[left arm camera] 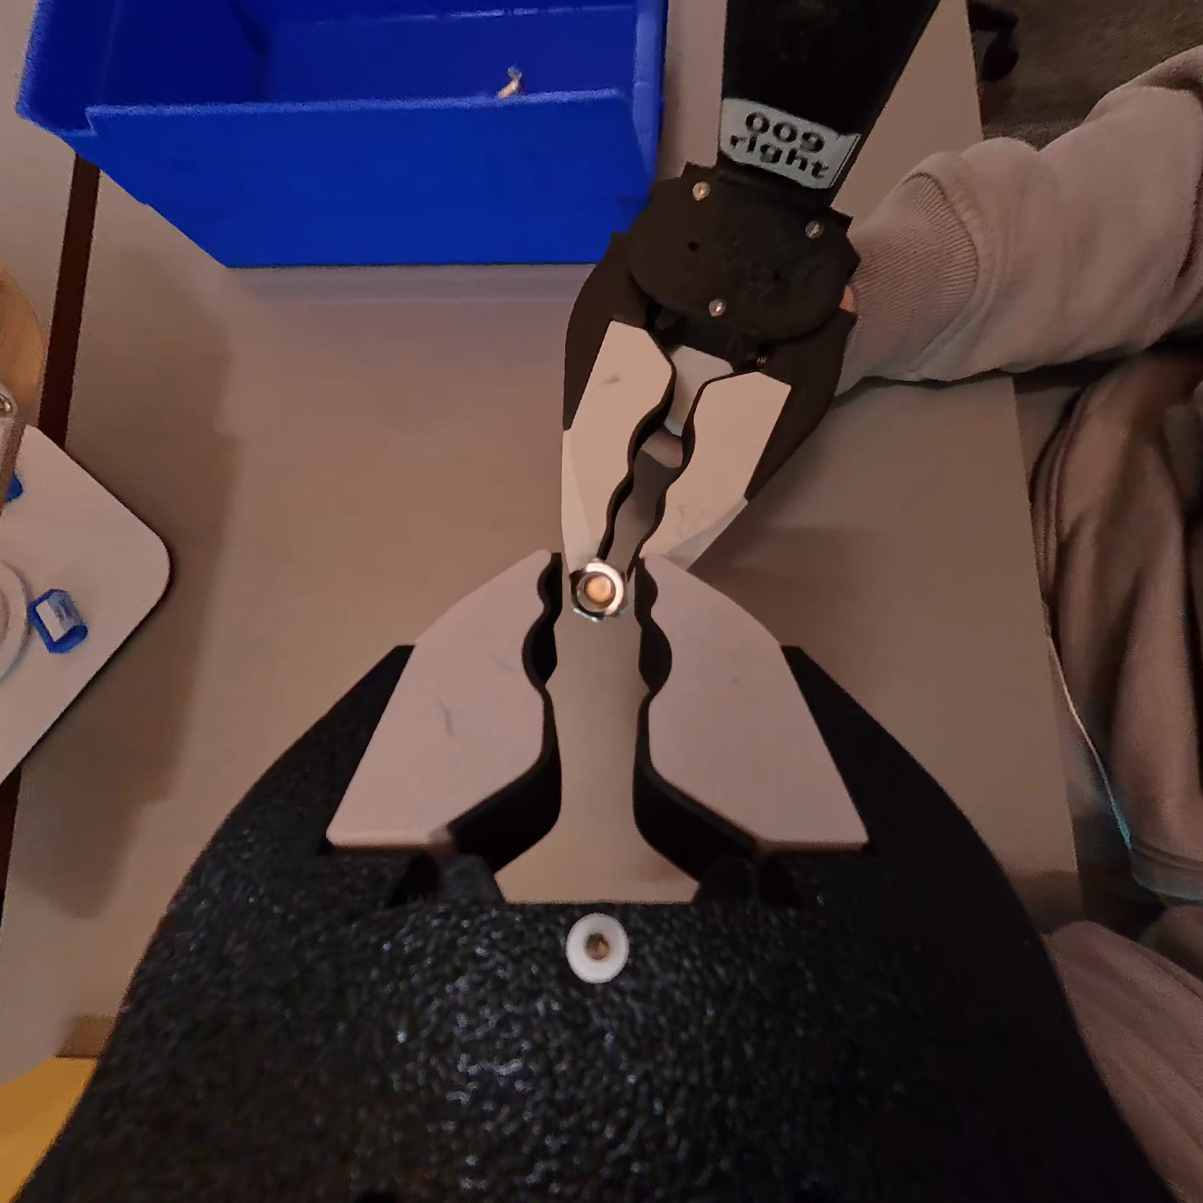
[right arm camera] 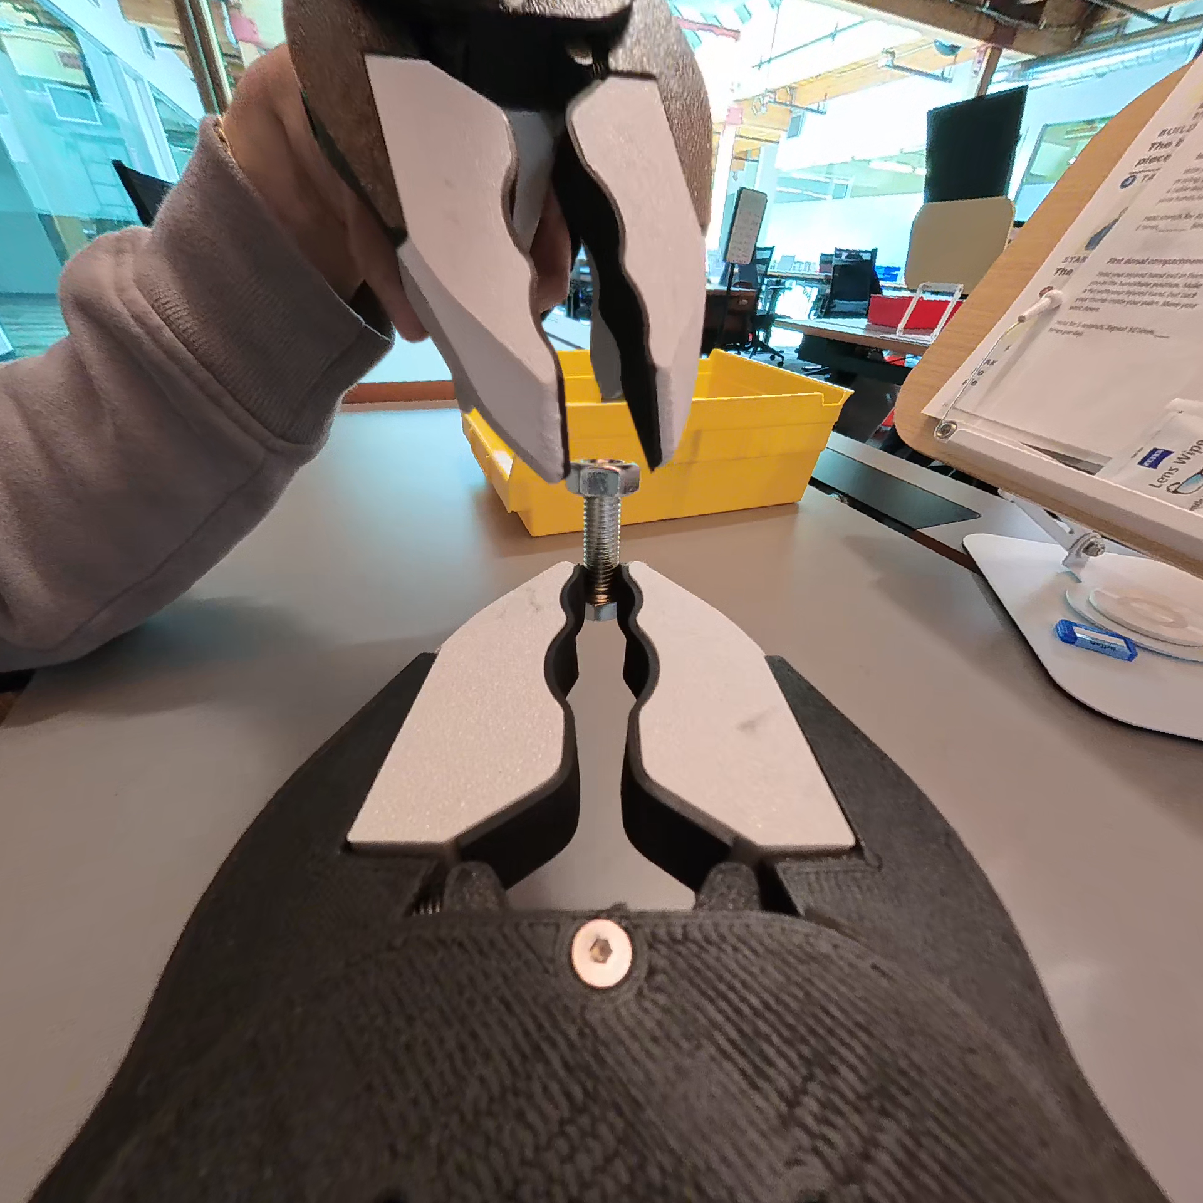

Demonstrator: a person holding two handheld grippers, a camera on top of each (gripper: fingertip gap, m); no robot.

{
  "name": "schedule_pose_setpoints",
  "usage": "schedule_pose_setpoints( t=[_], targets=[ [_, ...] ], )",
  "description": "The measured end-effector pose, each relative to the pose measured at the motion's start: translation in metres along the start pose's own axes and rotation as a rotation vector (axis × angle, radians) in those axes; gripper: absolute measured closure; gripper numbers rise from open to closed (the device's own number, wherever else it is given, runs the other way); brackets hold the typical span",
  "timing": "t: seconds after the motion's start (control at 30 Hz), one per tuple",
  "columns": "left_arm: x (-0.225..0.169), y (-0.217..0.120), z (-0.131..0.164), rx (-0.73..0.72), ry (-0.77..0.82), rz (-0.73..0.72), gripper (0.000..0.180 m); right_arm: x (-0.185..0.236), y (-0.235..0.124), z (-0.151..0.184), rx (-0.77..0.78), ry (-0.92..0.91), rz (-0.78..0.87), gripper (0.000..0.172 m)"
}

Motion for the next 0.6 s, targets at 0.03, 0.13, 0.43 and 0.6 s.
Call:
schedule_pose_setpoints(
  t=[0.03, 0.13, 0.43, 0.6],
  targets=[
    [-0.003, -0.002, -0.003, -0.021, 0.009, 0.014, 0.158, 0.0, 0.0, 0.0, -0.004, 0.001, 0.0, 0.163],
    [-0.007, -0.012, -0.015, -0.128, 0.039, 0.017, 0.155, -0.001, -0.001, -0.003, -0.019, -0.006, 0.013, 0.163],
    [0.013, -0.045, -0.037, -0.641, -0.193, 0.004, 0.148, -0.016, -0.013, -0.013, -0.124, 0.04, 0.099, 0.163],
    [0.01, -0.014, -0.006, -0.804, -0.26, -0.019, 0.142, -0.019, -0.013, -0.011, -0.108, 0.041, 0.133, 0.163]
  ],
)
Point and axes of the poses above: each gripper's, where its closed fingertips meet, y out along the fingers, z out of its underside, x = y × z across the jaws, the point moved 4 cm from there along -y, back along the fingers, and after that the axes turned 14 degrees about -y, right-handed, at the moved point
